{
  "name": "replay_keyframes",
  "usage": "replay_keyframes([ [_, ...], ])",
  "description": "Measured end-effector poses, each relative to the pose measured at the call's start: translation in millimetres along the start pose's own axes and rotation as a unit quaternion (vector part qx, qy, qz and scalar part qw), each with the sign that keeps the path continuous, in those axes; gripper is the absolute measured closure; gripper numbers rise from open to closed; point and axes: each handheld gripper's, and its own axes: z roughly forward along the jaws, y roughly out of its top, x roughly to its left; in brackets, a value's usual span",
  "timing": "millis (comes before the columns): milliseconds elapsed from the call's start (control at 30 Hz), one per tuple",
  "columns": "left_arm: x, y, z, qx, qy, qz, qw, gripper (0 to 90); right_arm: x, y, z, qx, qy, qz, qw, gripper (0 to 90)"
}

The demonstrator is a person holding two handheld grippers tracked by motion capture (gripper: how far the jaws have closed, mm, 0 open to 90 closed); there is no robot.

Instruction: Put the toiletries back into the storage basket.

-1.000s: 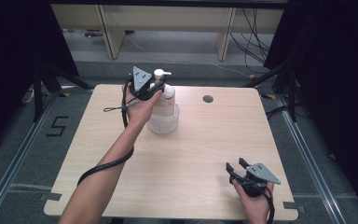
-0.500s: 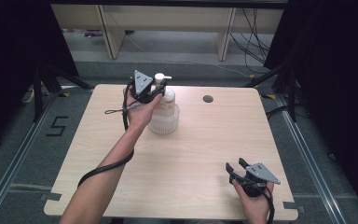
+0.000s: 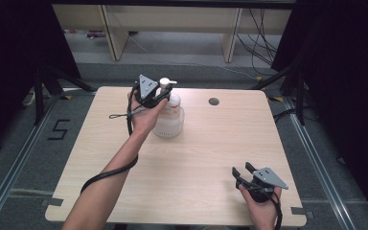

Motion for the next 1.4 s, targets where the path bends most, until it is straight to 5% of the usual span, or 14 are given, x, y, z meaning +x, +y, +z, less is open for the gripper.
replay_keyframes([
  [567, 1.5, -1.7, 0.5, -0.003, 0.003, 0.006, 1.0, 58.8, 0.3, 0.2, -1.0, 0.004, -0.004, -0.001, 1.0, 41.9],
  [1000, 2.5, -3.0, -3.9, 0.0, -0.004, -0.008, 1.0, 57.7, 2.0, -0.5, 0.5, 0.002, 0.0, -0.001, 1.0, 42.0],
  [1400, 2.1, -1.8, -8.9, 0.013, -0.01, -0.012, 0.9998, 36.9, 2.9, -0.3, 0.3, 0.005, 0.004, 0.005, 1.0, 41.8],
])
